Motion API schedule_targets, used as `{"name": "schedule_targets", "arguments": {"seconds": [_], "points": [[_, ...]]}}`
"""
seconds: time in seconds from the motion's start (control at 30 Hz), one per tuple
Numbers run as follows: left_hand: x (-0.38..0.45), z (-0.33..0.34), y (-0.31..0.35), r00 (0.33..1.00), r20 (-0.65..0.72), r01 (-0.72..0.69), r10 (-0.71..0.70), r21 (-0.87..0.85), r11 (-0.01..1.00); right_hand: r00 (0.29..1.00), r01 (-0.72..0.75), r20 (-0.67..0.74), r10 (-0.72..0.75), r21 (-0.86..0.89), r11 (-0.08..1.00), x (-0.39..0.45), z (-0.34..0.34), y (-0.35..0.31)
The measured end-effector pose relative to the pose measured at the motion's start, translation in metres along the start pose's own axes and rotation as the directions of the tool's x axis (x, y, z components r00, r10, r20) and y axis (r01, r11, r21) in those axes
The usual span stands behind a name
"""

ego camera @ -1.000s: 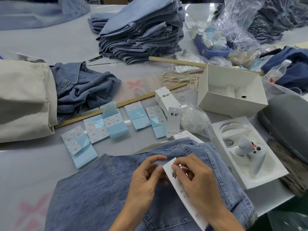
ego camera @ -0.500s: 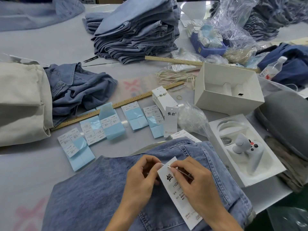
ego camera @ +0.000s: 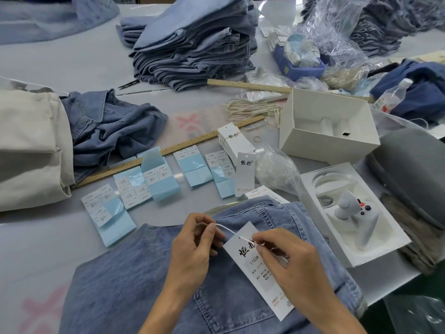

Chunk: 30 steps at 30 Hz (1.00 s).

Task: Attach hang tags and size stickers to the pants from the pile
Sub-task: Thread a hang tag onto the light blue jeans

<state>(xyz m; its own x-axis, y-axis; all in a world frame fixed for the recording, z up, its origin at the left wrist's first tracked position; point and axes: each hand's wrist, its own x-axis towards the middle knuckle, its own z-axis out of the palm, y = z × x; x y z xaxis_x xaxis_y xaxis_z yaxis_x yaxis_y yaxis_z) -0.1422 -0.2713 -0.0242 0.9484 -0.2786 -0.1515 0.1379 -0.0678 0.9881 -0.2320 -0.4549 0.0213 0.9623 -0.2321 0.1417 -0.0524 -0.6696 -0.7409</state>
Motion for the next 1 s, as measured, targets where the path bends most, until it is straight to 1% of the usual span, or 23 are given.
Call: {"name": "schedule_targets", "arguments": {"seconds": [0.03, 0.07, 0.1, 0.13, 0.17, 0.2, 0.23, 0.27, 0.33, 0.4, 0.47, 0.53, 0.57, 0.63, 0.67, 0.7, 0.77, 0.8, 0.87, 0.9, 1.0], "points": [[-0.001, 0.003, 0.001, 1.0, 0.0, -0.005, 0.005, 0.002, 1.0, 0.997, -0.072, 0.021, 0.07, 0.095, 0.993, 0.001, 0.0, 0.001], [-0.002, 0.007, 0.002, 1.0, -0.003, -0.018, 0.018, 0.015, 1.0, 0.983, -0.181, 0.052, 0.173, 0.268, 0.946, 0.003, -0.001, 0.0], [-0.002, 0.01, 0.003, 0.999, -0.01, -0.032, 0.033, 0.04, 0.999, 0.958, -0.283, 0.096, 0.27, 0.462, 0.84, 0.005, -0.002, -0.002], [-0.003, 0.013, 0.004, 0.999, -0.018, -0.042, 0.043, 0.071, 0.997, 0.929, -0.355, 0.143, 0.341, 0.601, 0.716, 0.007, -0.003, -0.004], [-0.004, 0.017, 0.004, 0.999, -0.024, -0.046, 0.049, 0.097, 0.994, 0.911, -0.388, 0.17, 0.376, 0.664, 0.639, 0.01, -0.005, -0.005], [-0.005, 0.021, 0.003, 0.998, -0.026, -0.053, 0.057, 0.124, 0.991, 0.903, -0.407, 0.19, 0.386, 0.672, 0.619, 0.011, -0.006, -0.006], [-0.006, 0.024, 0.004, 0.997, -0.029, -0.069, 0.074, 0.155, 0.985, 0.907, -0.407, 0.199, 0.371, 0.638, 0.653, 0.012, -0.008, -0.007], [-0.007, 0.028, 0.004, 0.995, -0.034, -0.087, 0.095, 0.191, 0.978, 0.921, -0.387, 0.195, 0.338, 0.569, 0.726, 0.013, -0.011, -0.008], [-0.008, 0.034, 0.004, 0.989, -0.052, -0.119, 0.136, 0.247, 0.962, 0.95, -0.306, 0.184, 0.252, 0.394, 0.867, 0.013, -0.018, -0.009], [-0.007, 0.039, 0.005, 0.985, -0.052, -0.146, 0.167, 0.282, 0.948, 0.961, -0.22, 0.211, 0.177, 0.2, 0.955, 0.012, -0.024, -0.008], [-0.005, 0.041, 0.006, 0.983, -0.017, -0.168, 0.181, 0.296, 0.941, 0.964, -0.123, 0.238, 0.119, 0.003, 0.992, 0.01, -0.026, -0.006], [-0.003, 0.042, 0.007, 0.977, 0.051, -0.213, 0.209, 0.353, 0.911, 0.963, -0.088, 0.245, 0.11, -0.1, 0.991, 0.006, -0.027, -0.003], [-0.002, 0.042, 0.008, 0.967, 0.075, -0.254, 0.245, 0.402, 0.879, 0.964, -0.084, 0.24, 0.116, -0.137, 0.987, 0.004, -0.026, -0.002], [-0.002, 0.041, 0.011, 0.936, 0.076, -0.333, 0.344, 0.506, 0.796, 0.969, -0.084, 0.216, 0.117, -0.155, 0.984, 0.002, -0.022, 0.0], [-0.002, 0.04, 0.013, 0.926, 0.075, -0.354, 0.371, 0.52, 0.778, 0.971, -0.098, 0.207, 0.119, -0.109, 0.989, 0.002, -0.018, 0.0], [-0.002, 0.04, 0.014, 0.918, 0.078, -0.373, 0.389, 0.508, 0.776, 0.973, -0.125, 0.192, 0.129, -0.035, 0.992, 0.001, -0.012, 0.0], [-0.001, 0.039, 0.016, 0.906, 0.102, -0.408, 0.41, 0.464, 0.786, 0.978, -0.186, 0.117, 0.173, 0.11, 0.976, 0.002, 0.0, -0.002], [-0.001, 0.039, 0.017, 0.897, 0.123, -0.431, 0.424, 0.452, 0.781, 0.979, -0.203, 0.067, 0.194, 0.154, 0.967, 0.002, 0.005, -0.003], [0.0, 0.038, 0.015, 0.877, 0.154, -0.473, 0.454, 0.437, 0.765, 0.98, -0.192, -0.022, 0.198, 0.156, 0.969, 0.002, 0.013, -0.004], [0.0, 0.038, 0.014, 0.885, 0.156, -0.463, 0.44, 0.416, 0.783, 0.98, -0.181, -0.058, 0.191, 0.139, 0.974, 0.001, 0.016, -0.005], [0.0, 0.036, 0.013, 0.928, 0.141, -0.371, 0.344, 0.323, 0.87, 0.978, -0.148, -0.136, 0.159, 0.085, 0.985, -0.001, 0.021, -0.007]]}}
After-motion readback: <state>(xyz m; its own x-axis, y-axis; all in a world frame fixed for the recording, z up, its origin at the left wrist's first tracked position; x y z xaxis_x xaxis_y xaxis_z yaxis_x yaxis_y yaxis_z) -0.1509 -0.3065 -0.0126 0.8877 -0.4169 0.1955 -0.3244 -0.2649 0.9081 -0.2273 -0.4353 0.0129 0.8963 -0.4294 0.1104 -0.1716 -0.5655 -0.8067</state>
